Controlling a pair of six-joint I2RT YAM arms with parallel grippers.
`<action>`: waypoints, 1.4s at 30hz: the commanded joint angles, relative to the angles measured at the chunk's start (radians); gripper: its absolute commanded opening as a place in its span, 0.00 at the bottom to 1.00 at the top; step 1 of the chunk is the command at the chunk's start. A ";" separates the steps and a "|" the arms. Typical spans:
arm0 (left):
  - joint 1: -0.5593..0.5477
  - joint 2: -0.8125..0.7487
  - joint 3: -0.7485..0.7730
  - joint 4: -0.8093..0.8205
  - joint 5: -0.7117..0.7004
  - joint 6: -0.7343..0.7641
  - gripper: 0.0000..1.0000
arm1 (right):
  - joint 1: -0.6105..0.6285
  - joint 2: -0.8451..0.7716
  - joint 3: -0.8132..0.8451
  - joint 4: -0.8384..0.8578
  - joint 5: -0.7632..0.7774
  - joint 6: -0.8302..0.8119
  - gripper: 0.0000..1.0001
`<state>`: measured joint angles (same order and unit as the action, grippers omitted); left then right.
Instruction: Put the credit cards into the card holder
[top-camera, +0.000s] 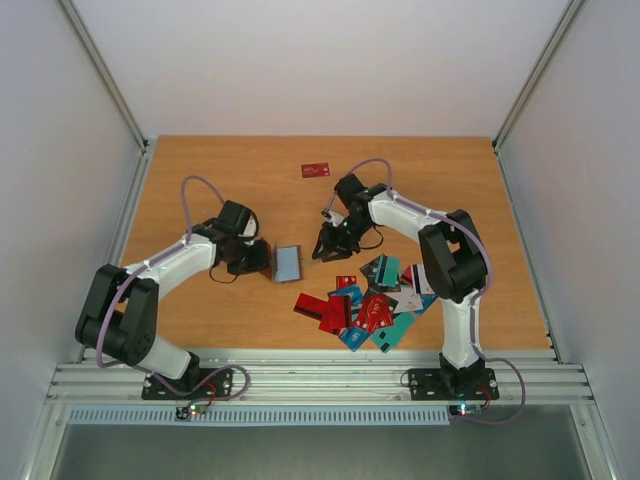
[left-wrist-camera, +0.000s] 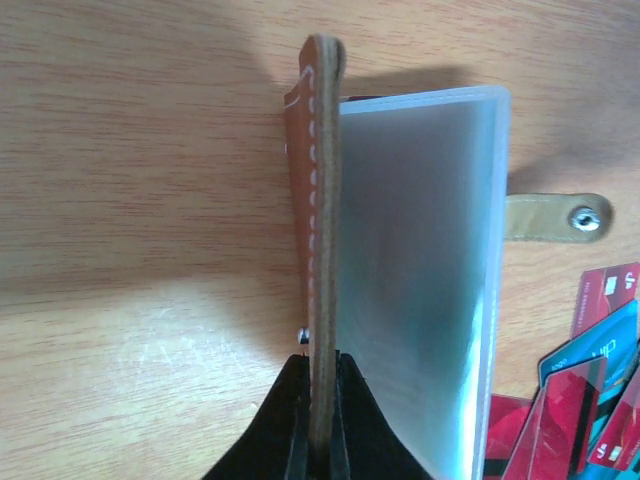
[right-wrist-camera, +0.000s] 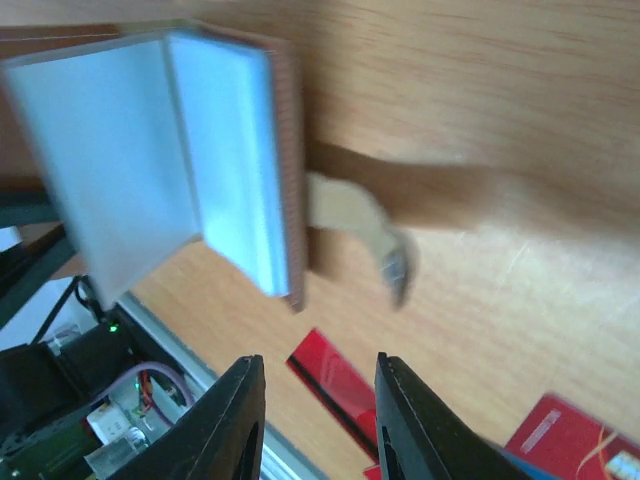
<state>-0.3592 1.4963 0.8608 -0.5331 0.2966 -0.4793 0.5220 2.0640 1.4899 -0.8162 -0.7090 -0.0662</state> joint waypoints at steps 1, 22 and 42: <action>0.004 0.004 -0.018 0.058 0.057 -0.014 0.00 | 0.008 -0.098 -0.008 -0.007 -0.026 0.006 0.31; 0.005 0.009 -0.080 0.161 0.209 -0.042 0.00 | 0.148 0.109 0.110 0.128 -0.055 0.217 0.05; 0.009 -0.146 0.029 -0.173 0.126 0.082 0.45 | 0.184 0.308 0.238 0.140 -0.085 0.217 0.21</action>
<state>-0.3481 1.4517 0.8188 -0.5507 0.4927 -0.4606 0.6949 2.3291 1.7031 -0.6395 -0.8307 0.1761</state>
